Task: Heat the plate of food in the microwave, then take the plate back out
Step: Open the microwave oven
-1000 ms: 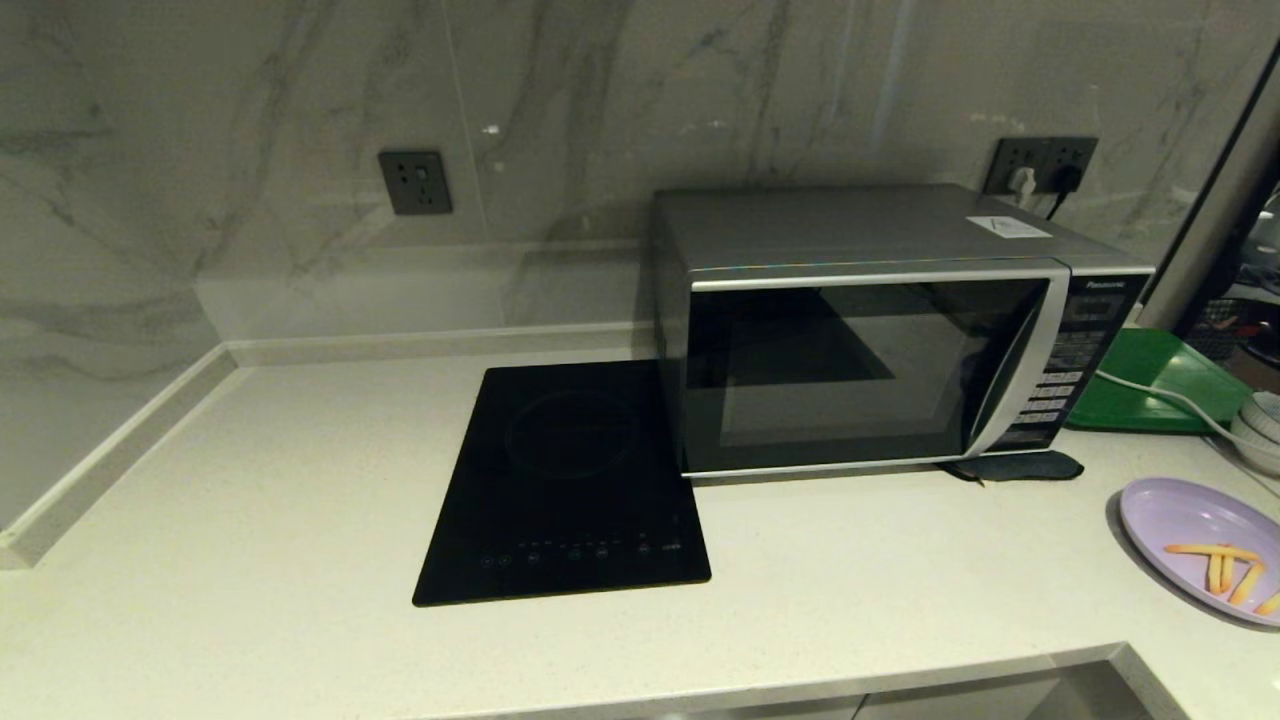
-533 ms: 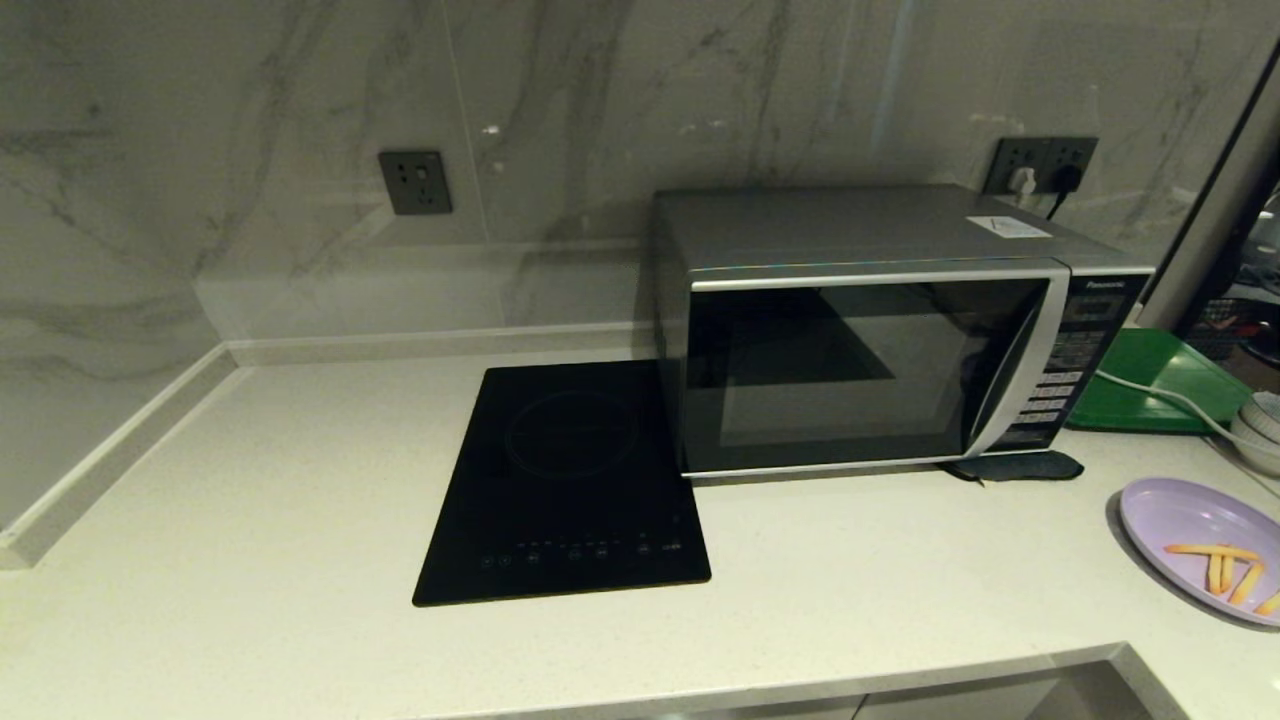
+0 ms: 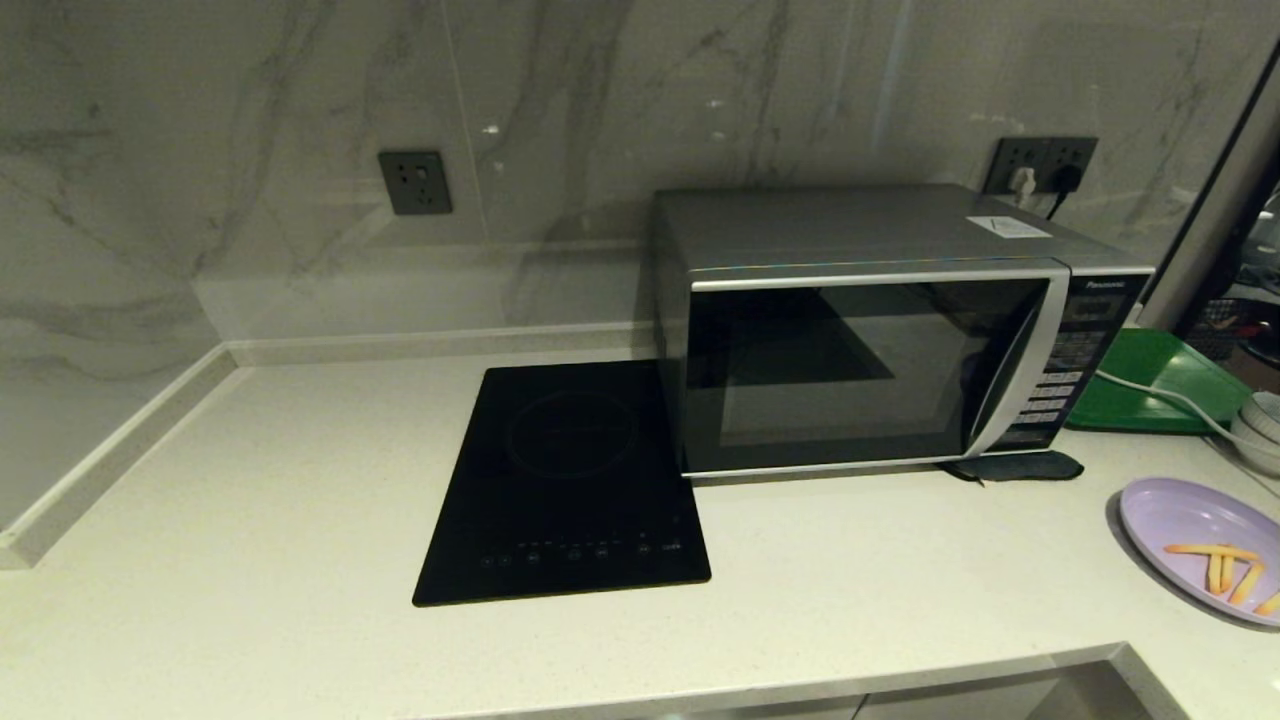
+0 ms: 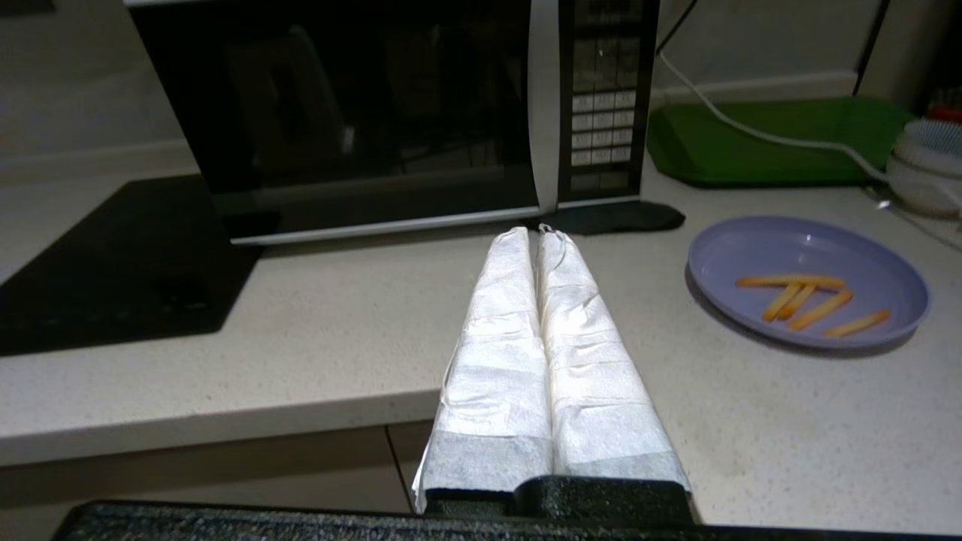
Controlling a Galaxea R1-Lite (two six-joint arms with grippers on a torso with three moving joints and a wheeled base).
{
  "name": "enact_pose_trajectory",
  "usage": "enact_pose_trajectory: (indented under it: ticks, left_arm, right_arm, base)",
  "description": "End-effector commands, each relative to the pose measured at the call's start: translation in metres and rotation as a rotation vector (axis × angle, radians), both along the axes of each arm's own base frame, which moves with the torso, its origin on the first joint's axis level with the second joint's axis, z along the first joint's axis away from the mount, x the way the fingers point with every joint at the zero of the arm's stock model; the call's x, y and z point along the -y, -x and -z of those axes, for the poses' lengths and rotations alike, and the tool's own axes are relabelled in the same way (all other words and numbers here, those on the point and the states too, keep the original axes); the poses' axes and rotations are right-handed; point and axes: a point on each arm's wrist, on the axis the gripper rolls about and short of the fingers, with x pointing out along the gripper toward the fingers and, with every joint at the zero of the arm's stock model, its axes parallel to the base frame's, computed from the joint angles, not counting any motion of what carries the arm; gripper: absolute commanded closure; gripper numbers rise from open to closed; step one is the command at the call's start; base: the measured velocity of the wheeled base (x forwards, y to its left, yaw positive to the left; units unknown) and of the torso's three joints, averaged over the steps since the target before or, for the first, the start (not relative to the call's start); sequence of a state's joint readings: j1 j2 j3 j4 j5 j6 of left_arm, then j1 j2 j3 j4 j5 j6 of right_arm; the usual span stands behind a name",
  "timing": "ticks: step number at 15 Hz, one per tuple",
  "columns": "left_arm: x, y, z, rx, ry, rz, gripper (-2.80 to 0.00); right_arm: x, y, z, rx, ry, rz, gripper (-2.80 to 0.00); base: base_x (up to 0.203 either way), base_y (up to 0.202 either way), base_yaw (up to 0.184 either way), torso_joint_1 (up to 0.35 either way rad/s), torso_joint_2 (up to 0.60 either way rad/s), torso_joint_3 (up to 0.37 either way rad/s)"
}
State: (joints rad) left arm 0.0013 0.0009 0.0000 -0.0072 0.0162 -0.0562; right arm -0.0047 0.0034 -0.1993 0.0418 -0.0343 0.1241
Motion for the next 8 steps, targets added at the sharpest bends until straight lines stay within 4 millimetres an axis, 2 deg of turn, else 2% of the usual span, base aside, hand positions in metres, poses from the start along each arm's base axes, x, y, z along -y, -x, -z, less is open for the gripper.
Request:
enact_pose_trajectory:
  ticks: [1,5,8]
  left_arm:
    - [0.0,0.0,0.0,0.0,0.001,-0.001,0.0]
    - [0.0,0.0,0.0,0.0,0.001,0.001,0.0]
    - [0.0,0.0,0.0,0.0,0.001,0.0,0.0]
  right_arm:
    - [0.0,0.009,-0.028,0.046,0.002,-0.009,0.0]
    - [-0.001,0.009,-0.092,0.062,-0.002,-0.036,0.0]
    - [-0.001,-0.008,-0.141,0.056,-0.019,-0.043,0.0]
  base:
    - [0.0,0.0,0.0,0.0,0.0,0.0]
    - [0.0,0.0,0.0,0.0,0.0,0.0]
    - [0.0,0.0,0.0,0.0,0.0,0.0]
